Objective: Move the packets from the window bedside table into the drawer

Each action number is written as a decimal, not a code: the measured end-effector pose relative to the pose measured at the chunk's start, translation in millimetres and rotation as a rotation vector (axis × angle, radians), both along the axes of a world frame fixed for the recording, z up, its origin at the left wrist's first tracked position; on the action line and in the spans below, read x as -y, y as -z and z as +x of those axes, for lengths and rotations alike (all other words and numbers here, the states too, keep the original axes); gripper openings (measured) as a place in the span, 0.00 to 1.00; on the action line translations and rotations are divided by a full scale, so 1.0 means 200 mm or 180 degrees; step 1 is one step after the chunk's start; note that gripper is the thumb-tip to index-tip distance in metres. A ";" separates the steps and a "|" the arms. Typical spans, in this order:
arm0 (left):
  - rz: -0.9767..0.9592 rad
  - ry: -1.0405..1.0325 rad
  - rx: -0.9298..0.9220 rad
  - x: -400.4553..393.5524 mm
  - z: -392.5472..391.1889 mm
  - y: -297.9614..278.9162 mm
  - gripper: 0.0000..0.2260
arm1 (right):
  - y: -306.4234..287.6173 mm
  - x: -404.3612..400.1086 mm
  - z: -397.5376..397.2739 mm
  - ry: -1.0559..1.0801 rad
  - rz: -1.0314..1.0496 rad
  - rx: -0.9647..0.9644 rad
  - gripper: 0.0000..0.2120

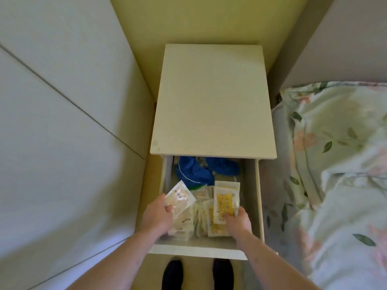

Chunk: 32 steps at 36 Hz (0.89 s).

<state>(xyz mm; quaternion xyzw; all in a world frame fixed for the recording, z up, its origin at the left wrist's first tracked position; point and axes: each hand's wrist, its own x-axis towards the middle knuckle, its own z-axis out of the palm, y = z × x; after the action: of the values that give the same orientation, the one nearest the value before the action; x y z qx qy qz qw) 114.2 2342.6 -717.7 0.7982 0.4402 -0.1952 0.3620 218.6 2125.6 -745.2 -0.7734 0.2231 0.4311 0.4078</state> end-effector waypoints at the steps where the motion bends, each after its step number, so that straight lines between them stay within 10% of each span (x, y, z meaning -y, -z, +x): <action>1: 0.0009 -0.0008 -0.0029 0.00 -0.01 0.03 0.07 | 0.02 0.01 -0.01 -0.0025 -0.0053 -0.0056 0.09; 32: 0.1236 0.1555 -0.0503 0.04 -0.08 -0.04 0.12 | 0.11 0.08 -0.10 -0.2378 -0.1339 -0.0093 0.07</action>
<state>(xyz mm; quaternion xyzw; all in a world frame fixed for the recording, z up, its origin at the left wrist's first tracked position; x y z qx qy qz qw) 98.3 2334.5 -710.6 0.9168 0.2913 -0.2500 0.1100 199.0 2110.5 -767.2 -0.8612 0.0164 0.5052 0.0539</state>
